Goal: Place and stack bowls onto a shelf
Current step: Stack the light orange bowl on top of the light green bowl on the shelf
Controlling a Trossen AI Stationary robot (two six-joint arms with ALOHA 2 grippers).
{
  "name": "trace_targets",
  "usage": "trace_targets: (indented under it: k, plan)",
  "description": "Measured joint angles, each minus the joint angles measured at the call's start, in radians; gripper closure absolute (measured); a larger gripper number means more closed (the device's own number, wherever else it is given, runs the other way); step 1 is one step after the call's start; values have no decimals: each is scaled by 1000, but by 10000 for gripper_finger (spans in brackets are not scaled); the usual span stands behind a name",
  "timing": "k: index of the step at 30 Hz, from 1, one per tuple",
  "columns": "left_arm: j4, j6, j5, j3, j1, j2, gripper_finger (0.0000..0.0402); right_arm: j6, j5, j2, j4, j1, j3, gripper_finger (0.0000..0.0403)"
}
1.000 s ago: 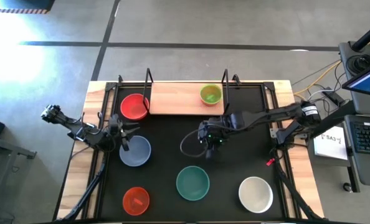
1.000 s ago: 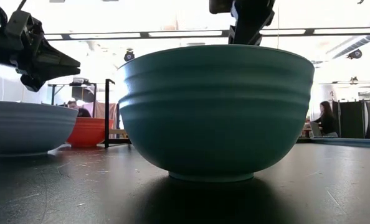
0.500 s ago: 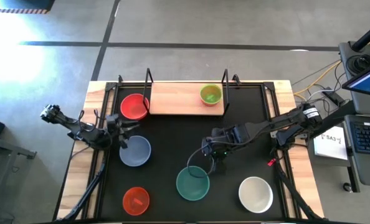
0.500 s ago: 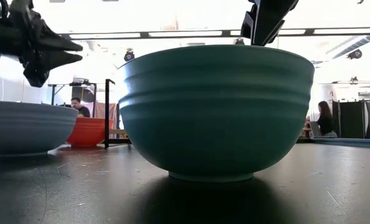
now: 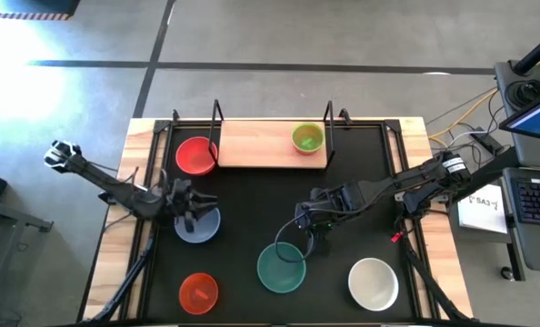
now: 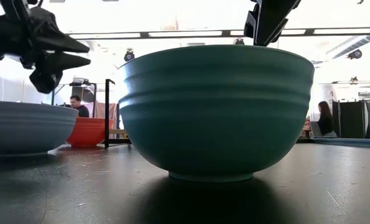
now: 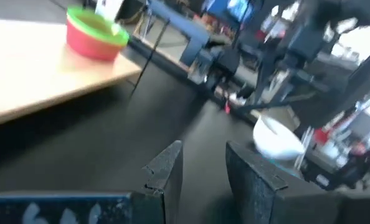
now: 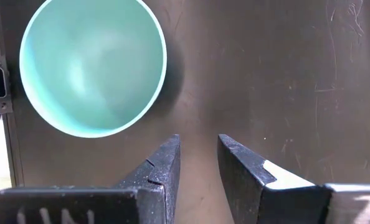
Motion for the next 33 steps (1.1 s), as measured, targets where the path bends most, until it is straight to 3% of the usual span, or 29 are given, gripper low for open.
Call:
trace_targets:
  k: [4,7,11,14,16,25,29,33]
  plan:
    - [-22,37,5,92,1,106,297,-1,2,0,-1,0,0,307]
    - [-142,73,33,212,1,165,297,0,26,0,-1,0,0,307]
    - [-522,-11,85,421,7,238,297,7,34,0,-3,0,0,307]
    - [-893,-214,209,582,11,307,297,22,34,0,-12,0,0,307]
    - [-1045,-361,285,658,-16,363,297,40,37,0,-15,0,0,307]
    - [-1037,-722,264,863,-322,686,297,61,52,-1,-14,0,-16,307]
    - [-1153,-957,378,973,-367,857,297,61,51,-1,-11,0,-16,307]
    - [-1167,-984,502,1091,-395,1003,297,74,51,-1,-8,0,-16,307]
